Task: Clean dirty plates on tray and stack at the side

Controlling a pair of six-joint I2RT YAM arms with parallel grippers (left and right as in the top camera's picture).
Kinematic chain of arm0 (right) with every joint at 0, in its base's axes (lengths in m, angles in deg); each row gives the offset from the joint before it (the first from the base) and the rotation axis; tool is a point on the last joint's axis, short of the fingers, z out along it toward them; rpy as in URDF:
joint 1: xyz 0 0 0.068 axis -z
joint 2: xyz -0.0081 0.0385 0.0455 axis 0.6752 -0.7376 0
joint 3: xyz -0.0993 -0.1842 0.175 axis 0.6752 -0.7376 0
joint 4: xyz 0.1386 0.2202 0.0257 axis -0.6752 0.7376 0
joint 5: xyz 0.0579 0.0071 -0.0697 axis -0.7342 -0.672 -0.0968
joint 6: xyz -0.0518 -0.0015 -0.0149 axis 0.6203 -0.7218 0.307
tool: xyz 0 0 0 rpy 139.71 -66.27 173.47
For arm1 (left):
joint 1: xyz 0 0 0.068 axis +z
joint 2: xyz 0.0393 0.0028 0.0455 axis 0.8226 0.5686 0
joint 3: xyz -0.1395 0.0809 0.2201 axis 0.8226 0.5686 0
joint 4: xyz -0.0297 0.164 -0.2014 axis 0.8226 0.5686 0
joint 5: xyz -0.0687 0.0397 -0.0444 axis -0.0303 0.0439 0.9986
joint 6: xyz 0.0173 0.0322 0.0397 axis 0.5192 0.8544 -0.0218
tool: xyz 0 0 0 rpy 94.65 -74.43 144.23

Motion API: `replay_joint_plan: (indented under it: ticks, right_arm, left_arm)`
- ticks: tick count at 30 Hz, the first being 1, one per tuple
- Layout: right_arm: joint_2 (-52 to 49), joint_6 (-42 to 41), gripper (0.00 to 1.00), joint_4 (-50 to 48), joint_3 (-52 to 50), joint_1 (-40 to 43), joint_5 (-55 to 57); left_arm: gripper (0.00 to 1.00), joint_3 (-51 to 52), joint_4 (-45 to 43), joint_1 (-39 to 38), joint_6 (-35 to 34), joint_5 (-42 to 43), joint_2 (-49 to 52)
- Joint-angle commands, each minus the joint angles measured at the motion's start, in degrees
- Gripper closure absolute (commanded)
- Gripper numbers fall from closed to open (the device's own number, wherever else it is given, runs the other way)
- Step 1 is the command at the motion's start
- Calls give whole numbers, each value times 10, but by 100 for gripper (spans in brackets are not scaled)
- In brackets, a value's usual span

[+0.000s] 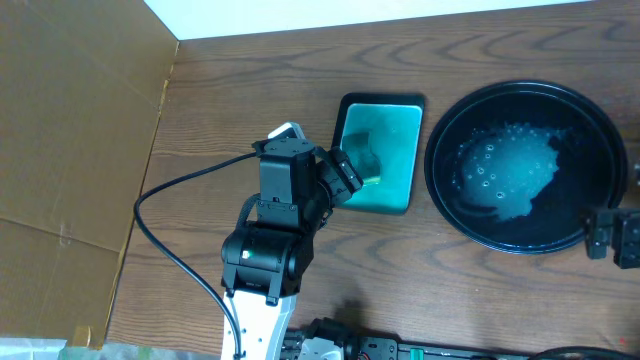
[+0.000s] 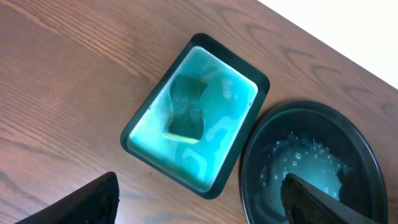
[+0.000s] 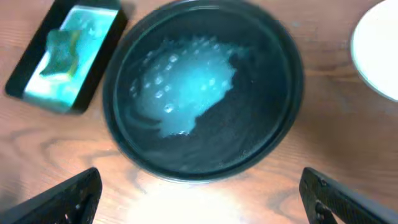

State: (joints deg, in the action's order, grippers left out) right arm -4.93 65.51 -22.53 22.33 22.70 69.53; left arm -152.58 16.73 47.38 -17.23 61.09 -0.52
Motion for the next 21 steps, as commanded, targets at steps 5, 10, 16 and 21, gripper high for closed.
replay_joint_plan:
  ticks: [5, 10, 16, 21]
  right_arm:
    - [155, 46, 1, -202, -220, 113, -101]
    - [263, 78, 1, -359, -365, 157, -165]
    - [388, 84, 1, -463, -470, 185, -170]
    - [457, 84, 1, -502, -523, 209, -133]
  left_arm:
    - [17, -6, 2, 1, 4, -3, 2]
    - [16, -6, 2, 1, 4, -3, 2]
    - [16, -6, 2, 1, 4, -3, 2]
    - [16, -6, 2, 1, 4, -3, 2]
